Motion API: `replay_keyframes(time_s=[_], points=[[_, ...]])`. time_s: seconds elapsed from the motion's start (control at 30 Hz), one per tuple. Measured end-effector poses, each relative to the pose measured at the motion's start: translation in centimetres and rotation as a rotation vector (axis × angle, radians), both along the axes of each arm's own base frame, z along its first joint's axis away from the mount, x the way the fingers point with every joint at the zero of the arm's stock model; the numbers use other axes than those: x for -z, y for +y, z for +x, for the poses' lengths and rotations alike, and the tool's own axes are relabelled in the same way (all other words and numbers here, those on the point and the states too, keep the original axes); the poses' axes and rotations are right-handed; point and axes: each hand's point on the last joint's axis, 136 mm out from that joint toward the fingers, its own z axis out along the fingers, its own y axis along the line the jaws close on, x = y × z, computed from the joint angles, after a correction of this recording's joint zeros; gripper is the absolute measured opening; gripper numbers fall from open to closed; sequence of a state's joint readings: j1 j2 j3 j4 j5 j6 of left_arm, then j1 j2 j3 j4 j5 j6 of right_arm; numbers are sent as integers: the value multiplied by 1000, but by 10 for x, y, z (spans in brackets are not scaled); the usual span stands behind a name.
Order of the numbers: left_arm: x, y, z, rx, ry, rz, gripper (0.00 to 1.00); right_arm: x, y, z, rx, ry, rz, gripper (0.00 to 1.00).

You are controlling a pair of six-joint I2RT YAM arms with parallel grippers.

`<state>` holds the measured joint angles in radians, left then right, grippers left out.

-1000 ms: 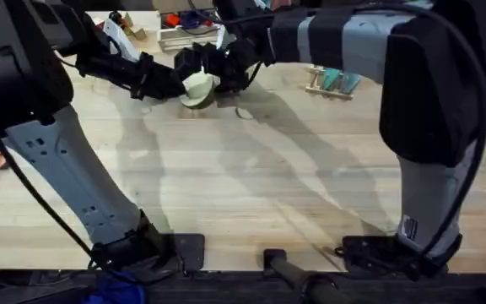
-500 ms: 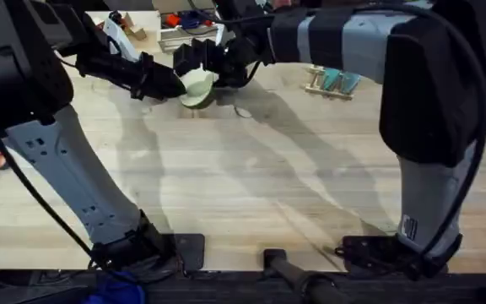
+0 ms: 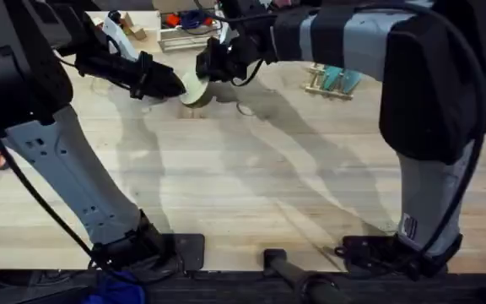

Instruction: Pick up the plates from the table one by one and place each into a slot on the dish rack.

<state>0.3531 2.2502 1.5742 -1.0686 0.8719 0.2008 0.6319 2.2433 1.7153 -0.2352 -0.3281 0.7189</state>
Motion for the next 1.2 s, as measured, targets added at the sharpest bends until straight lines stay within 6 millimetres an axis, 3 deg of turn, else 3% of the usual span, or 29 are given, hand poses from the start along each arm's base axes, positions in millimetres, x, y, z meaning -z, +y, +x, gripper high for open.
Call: replay_keyframes(time_s=[0.4, 0.63, 0.83, 1.2], points=[[-1, 1, -3, 6, 18, 22, 40, 4, -5, -13, -60, 76, 20, 28], [-8, 19, -15, 57, 35, 241, 41, 4, -14, -29, -147, 106, -28, 29], [-43, 40, -30, 52, 25, 395, 40, -14, -37, -36, -183, 84, -130, 29], [-111, 49, -63, 43, -22, 548, 41, -41, -88, -50, -249, 75, -424, 31]])
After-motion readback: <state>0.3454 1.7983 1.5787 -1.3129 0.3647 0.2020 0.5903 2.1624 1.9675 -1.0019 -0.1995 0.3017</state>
